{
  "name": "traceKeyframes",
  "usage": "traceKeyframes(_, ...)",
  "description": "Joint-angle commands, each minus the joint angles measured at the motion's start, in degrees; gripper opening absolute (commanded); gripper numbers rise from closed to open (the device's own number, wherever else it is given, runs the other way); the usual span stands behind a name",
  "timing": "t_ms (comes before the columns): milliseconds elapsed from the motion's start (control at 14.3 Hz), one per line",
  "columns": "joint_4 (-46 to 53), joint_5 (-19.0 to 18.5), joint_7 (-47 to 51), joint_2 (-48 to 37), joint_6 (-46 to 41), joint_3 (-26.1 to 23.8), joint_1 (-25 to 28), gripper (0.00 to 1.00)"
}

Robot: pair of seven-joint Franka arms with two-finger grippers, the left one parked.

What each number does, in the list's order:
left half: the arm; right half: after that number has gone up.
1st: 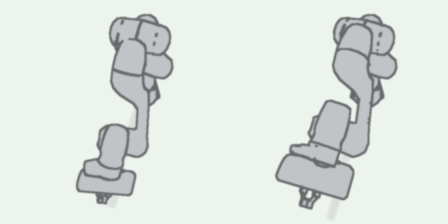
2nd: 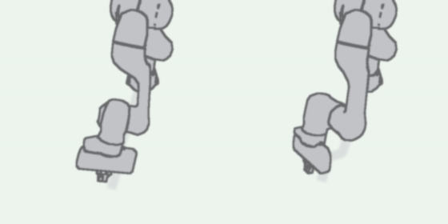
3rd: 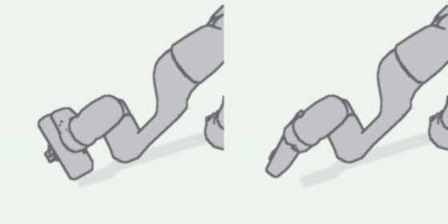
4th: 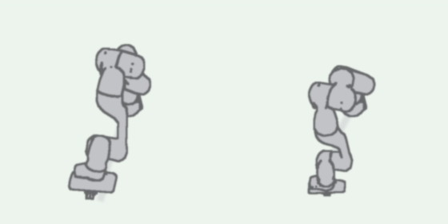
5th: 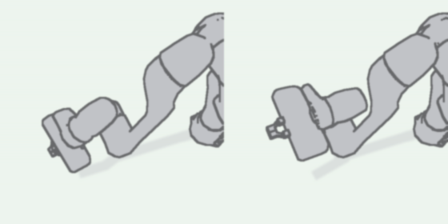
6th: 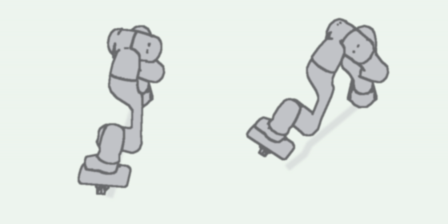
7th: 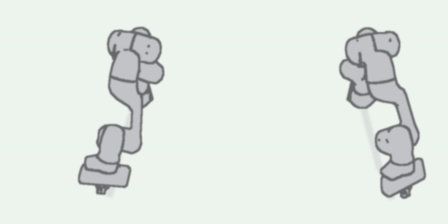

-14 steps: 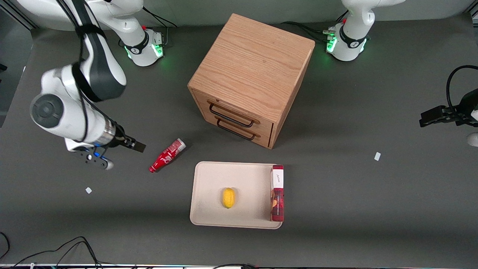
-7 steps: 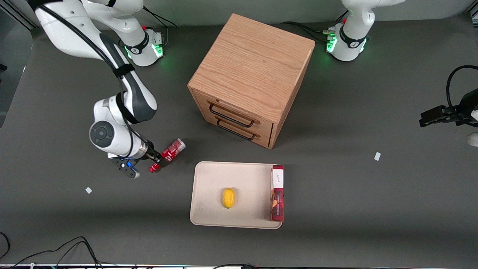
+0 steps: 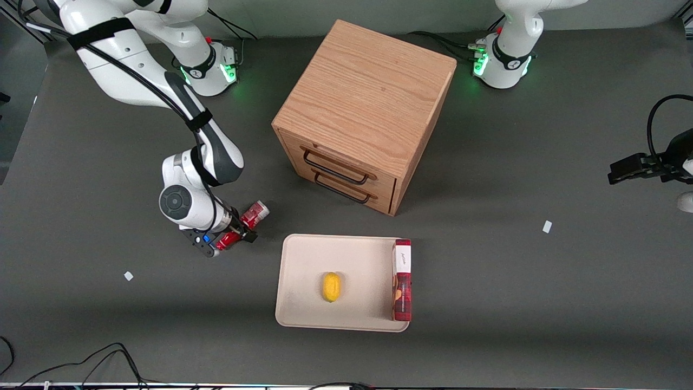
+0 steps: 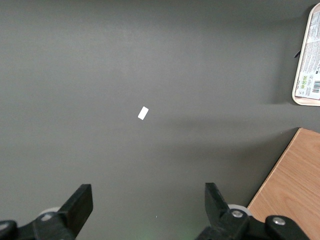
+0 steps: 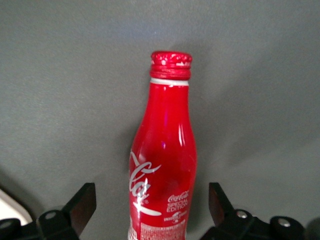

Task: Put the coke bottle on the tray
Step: 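Close the right gripper around the bottle's body, then lift the bottle with the right gripper and swing it toward the tray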

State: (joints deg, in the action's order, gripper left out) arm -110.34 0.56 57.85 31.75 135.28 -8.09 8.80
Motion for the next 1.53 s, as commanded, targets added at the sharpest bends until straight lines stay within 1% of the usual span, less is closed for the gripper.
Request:
traceKeyframes(0,-1.54,0.14,1.30,-0.19,1.92,0.09,0.43,0.99)
traceKeyframes(70,-1.63,0.14,1.30,-0.28,1.92,0.09,0.43,0.93)
traceKeyframes(140,-1.63,0.14,1.30,-0.37,1.83,0.09,0.43,0.82)
traceKeyframes(209,-1.54,0.14,1.21,-0.28,1.83,0.09,0.43,0.68)
traceKeyframes(349,-1.45,0.14,1.21,-0.28,1.83,0.09,0.43,0.43)
traceKeyframes(419,-1.28,0.14,1.21,-0.28,1.74,0.09,0.43,0.34)
traceKeyframes(558,-0.84,0.14,1.21,-0.37,1.48,0.09,0.43,0.18)
traceKeyframes(628,-0.40,0.14,1.04,-0.89,1.05,0.09,0.43,0.14)
traceKeyframes(767,0.21,0.05,0.33,-2.73,-0.27,0.09,0.43,0.12)
traceKeyframes(1047,8.55,-0.04,-3.08,-5.99,-14.75,0.09,-0.10,0.12)
traceKeyframes(1186,13.37,-0.04,-8.17,-7.22,-20.81,0.17,-0.54,0.12)
traceKeyframes(1465,27.25,-0.21,-17.66,-6.88,-33.74,0.18,-0.28,0.12)
